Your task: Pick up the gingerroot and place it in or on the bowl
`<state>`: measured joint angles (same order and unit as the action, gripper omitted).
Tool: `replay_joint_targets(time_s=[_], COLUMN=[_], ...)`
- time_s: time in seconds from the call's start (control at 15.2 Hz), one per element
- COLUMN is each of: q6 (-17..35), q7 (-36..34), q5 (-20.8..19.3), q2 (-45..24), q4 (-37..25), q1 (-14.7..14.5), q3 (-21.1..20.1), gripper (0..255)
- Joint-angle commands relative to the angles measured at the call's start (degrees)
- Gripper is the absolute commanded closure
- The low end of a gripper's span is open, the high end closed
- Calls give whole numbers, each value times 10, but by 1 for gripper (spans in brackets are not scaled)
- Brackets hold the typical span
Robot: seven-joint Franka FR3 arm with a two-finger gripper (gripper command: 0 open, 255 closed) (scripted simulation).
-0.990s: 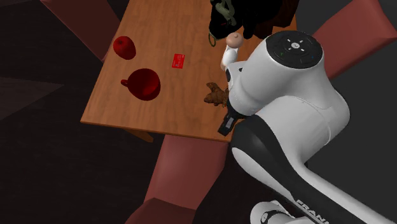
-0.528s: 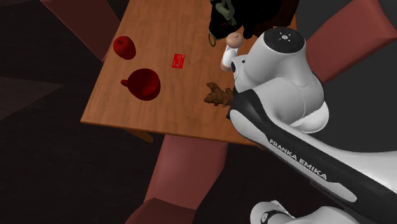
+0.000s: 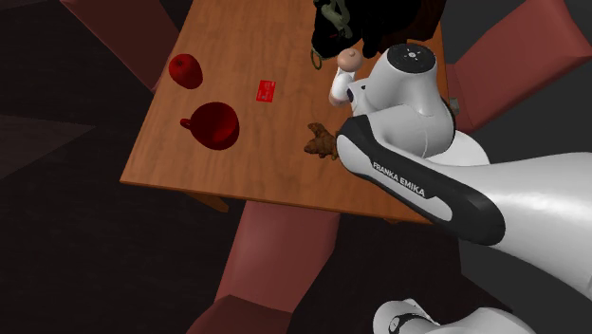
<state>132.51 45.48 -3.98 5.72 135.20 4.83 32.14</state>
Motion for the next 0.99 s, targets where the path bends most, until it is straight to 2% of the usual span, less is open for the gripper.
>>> replay_joint_targets(time_s=[0.0, 0.2, 0.73, 0.79, 0.92], q6=[18, 46, 46, 46, 46], q7=[6, 18, 18, 18, 18], q5=[8, 24, 24, 24, 24], q2=[-12, -35, -35, -35, -35], q4=[7, 16, 16, 16, 16], q1=[-1, -2, -2, -2, -2], q3=[2, 5, 4, 4, 4], gripper=[0, 0, 0, 255, 255])
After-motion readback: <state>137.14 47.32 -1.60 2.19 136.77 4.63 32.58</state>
